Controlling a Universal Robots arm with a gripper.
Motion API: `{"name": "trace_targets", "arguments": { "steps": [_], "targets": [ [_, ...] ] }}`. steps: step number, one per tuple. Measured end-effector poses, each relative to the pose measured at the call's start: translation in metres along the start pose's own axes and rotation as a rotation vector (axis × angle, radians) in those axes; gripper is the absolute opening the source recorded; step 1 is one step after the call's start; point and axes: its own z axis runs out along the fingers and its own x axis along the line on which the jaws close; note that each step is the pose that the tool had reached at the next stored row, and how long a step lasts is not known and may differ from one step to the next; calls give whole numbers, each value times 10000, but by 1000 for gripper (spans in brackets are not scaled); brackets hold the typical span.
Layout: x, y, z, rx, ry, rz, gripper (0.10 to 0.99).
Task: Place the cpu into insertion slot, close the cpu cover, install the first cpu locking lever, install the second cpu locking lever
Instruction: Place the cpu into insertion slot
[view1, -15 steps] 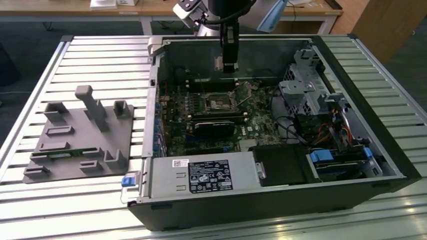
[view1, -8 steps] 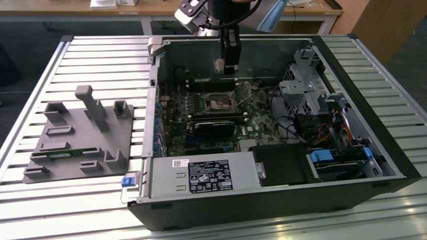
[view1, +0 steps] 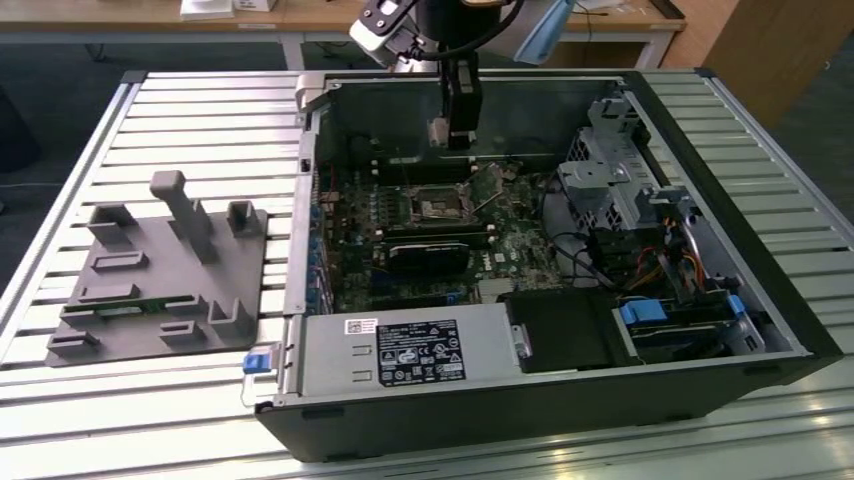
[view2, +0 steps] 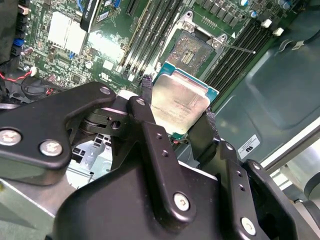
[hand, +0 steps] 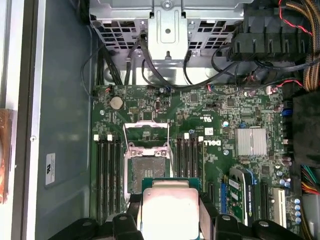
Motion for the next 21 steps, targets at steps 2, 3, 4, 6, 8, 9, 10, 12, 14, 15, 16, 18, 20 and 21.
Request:
{"name": "trace_targets", "arguments": {
  "steps": [2,3,4,6,8,9,10,12,14,15,16,18,20,21],
  "targets": [
    [-1,-2,16,0,-2,0,537],
    [-1,-2,25,0,-2,1,537],
    [-1,-3,34,0,-3,2,537],
    [-1,-3,49,1,-5,0,537],
    [-1,-4,62,1,-7,0,537],
    [-1,-5,69,1,-7,0,537],
    [-1,-5,74,1,-7,-1,537],
    [-2,-6,86,0,-7,0,537],
    [-2,-8,102,1,-7,0,537],
    [-2,-8,109,1,-7,0,537],
    [-2,-9,117,1,-7,0,537],
    [-2,-10,133,0,-6,0,537],
    [-3,-11,147,1,-7,0,537],
    [-3,-12,155,1,-7,0,537]
  ]
}}
